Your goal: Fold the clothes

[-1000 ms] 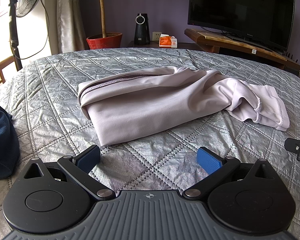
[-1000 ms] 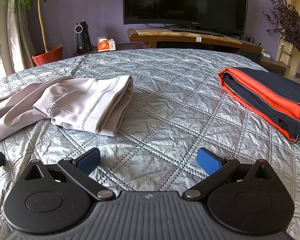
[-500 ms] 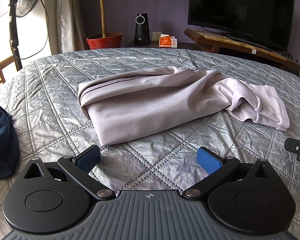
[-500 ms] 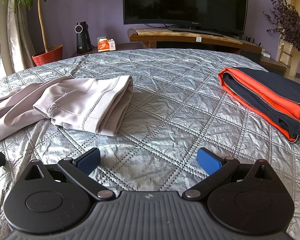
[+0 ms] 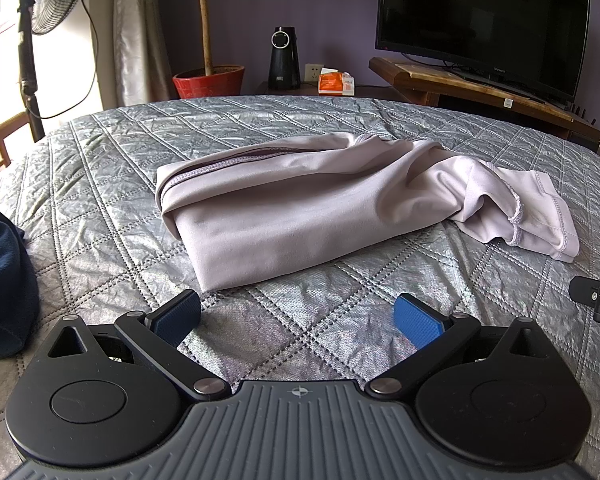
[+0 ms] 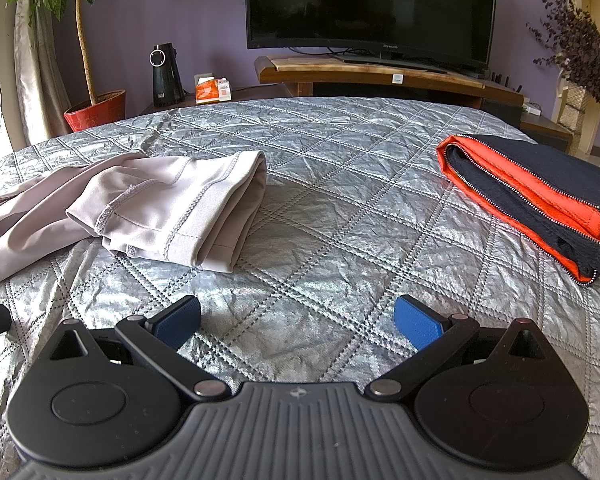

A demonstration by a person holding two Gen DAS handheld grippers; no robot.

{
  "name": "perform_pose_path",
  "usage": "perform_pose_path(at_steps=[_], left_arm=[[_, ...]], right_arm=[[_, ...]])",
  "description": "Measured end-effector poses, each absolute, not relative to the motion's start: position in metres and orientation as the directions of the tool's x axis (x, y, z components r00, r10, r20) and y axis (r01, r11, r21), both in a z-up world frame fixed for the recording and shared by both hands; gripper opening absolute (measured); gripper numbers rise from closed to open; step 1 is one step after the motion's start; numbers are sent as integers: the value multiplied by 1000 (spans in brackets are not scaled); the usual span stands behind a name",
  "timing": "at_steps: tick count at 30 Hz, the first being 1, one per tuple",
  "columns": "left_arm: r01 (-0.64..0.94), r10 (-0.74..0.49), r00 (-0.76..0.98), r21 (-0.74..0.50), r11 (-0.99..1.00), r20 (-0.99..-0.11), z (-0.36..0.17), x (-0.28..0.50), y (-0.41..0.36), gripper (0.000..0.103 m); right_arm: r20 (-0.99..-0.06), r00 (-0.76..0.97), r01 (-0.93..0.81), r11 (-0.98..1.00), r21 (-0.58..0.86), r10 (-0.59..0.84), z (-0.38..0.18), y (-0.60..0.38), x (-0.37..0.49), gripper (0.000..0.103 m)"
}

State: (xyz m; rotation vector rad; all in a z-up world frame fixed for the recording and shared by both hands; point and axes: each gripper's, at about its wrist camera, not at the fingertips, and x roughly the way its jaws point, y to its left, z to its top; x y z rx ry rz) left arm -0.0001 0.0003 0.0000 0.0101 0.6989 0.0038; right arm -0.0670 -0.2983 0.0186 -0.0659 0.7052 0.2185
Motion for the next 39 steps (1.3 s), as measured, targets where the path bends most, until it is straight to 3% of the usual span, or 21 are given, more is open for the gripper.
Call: perform_pose_path(at_steps=[21,26,33,39], left_arm=[[1,5,765,8,1000,-644,0,0,0,103],[41,-25,721,6,999,-692,7,7,0,103],[-29,25,617,9,1000,-786,37,38,1,103],[-36,16,669,-11,999,-743,90,52,15,103]], right_arm=[[-649,740,-221,975,14,177,18,-299,-67,103],[-649,740,-221,975,14,177,18,-298,-67,103],[-650,739,-223,975,13,178,18,-298,-67,103],[-660,723,-260,966,10,202,21,-298,-64,103]])
